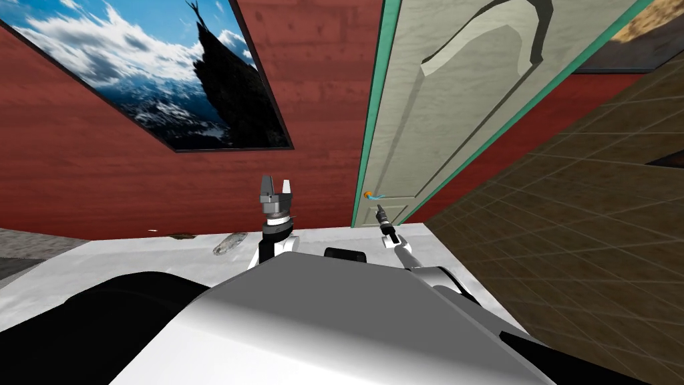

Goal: Pull the door open

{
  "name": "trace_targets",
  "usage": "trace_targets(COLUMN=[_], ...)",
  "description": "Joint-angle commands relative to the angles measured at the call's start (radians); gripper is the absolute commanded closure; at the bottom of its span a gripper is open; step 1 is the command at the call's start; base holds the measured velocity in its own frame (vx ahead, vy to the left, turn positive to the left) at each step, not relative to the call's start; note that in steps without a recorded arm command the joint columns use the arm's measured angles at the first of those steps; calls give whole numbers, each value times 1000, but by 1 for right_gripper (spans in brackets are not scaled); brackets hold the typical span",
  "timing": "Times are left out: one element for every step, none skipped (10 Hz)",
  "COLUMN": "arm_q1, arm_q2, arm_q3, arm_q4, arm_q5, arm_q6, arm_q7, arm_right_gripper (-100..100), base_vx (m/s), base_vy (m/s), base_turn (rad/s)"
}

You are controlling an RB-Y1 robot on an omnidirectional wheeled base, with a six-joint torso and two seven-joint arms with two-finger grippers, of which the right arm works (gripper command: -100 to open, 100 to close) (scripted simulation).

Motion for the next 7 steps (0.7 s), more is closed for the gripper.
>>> trace_targets(arm_q1=[-11,-8,-1,10,17,33,41], arm_q2=[-4,-3,-13,-25,-33,-50,-59], arm_q3=[4,2,-13,-34,-47,-76,-91], arm_q4=[29,22,27,32,35,41,44], arm_q5=[-1,-1,-8,-19,-25,-39,-46], arm_q6=[-6,-6,-11,-16,-19,-26,-30], arm_q7=[-2,-1,-2,-2,-2,-2,-3], arm_right_gripper=[-100,-100,-100,-100,-100,-100,-100], base_vx=[31,18,37,93,103,119,154], base_vy=[-114,-54,5,39,37,41,25], base_turn=[123,29,189,293,341,327,292])
